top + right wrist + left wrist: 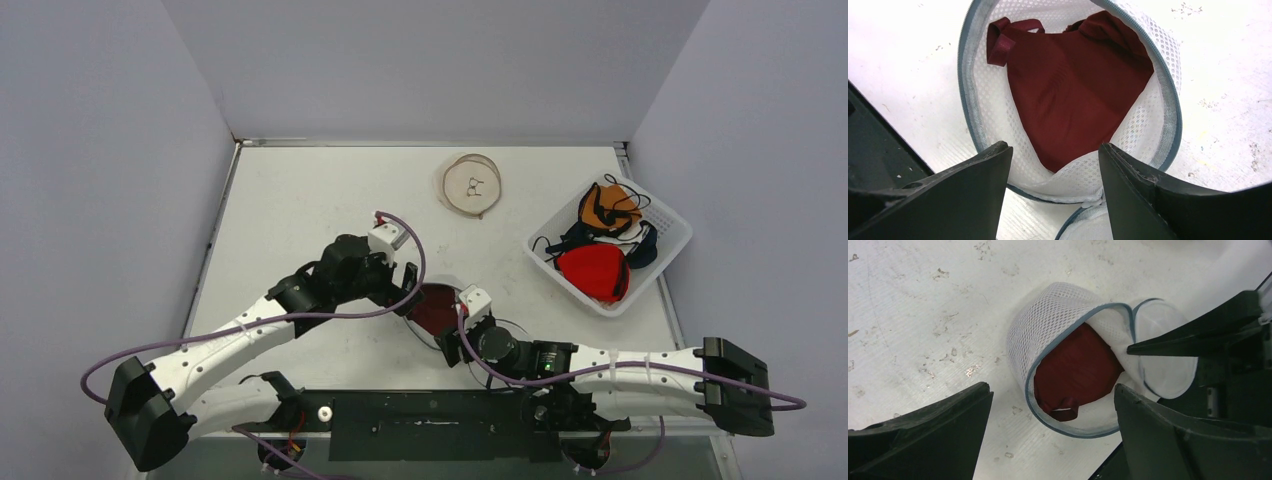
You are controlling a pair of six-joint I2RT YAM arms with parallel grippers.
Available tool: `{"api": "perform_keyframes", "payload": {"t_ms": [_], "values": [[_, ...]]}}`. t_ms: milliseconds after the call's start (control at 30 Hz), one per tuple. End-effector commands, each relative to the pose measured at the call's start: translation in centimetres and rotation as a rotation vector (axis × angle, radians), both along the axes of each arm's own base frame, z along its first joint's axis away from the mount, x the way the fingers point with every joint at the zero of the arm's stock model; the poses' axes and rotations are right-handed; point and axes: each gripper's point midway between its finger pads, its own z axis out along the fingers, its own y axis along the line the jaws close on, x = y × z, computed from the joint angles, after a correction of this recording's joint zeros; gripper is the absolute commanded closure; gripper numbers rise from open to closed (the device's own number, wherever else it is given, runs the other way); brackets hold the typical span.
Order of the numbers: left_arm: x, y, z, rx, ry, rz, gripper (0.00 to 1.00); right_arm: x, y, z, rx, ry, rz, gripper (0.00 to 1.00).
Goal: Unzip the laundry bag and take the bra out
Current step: Pick up the bra from the laundry bag.
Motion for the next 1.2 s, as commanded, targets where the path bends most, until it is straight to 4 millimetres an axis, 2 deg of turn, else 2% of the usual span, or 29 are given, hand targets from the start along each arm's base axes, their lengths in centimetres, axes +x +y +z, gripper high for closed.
{"api": "perform_keyframes", "payload": {"t_ms": [0, 100, 200, 433, 600, 733, 833, 900, 1067, 1167], "values": [[0.7, -0.3, -0.9, 0.127, -0.041, -0.101, 0.11, -0.5, 0.8, 2.2, 0.077, -0.004, 0.018, 0.35], [2.2, -0.3, -2.0, 0.203, -0.017, -0.065, 0.16, -0.6, 0.9, 2.4, 0.083, -0.005, 0.027, 0.35], [3.7, -0.2, -2.1, 0.230, -0.018, -0.015, 0.23, -0.8, 1.0, 2.3, 0.077, -0.006, 0.036, 0.35], [4.2, -0.5, -4.2, 0.282, 0.033, -0.043, 0.42, -1.0, 0.6, 2.6, 0.084, -0.012, 0.030, 0.35], [3.5, -0.9, -4.7, 0.248, 0.056, -0.061, 0.73, -0.9, 0.3, 2.5, 0.081, -0.013, 0.020, 0.35], [2.6, -0.9, -3.9, 0.178, 0.061, -0.053, 1.00, -0.6, 0.3, 3.3, 0.099, -0.023, 0.004, 0.34], [2.0, -0.4, -2.6, 0.097, 0.067, 0.010, 1.00, -0.3, 0.8, 5.1, 0.150, -0.029, -0.015, 0.32], [1.6, 0.1, -0.8, 0.024, 0.056, 0.070, 1.00, -0.1, 1.4, 6.8, 0.204, -0.034, -0.025, 0.31], [1.3, 2.0, 2.4, -0.138, 0.057, 0.258, 1.00, 0.2, 3.6, 10.9, 0.300, -0.033, -0.026, 0.31], [1.1, 2.4, 3.1, -0.227, 0.066, 0.324, 1.00, 0.7, 5.0, 12.1, 0.315, -0.030, -0.040, 0.31]]}}
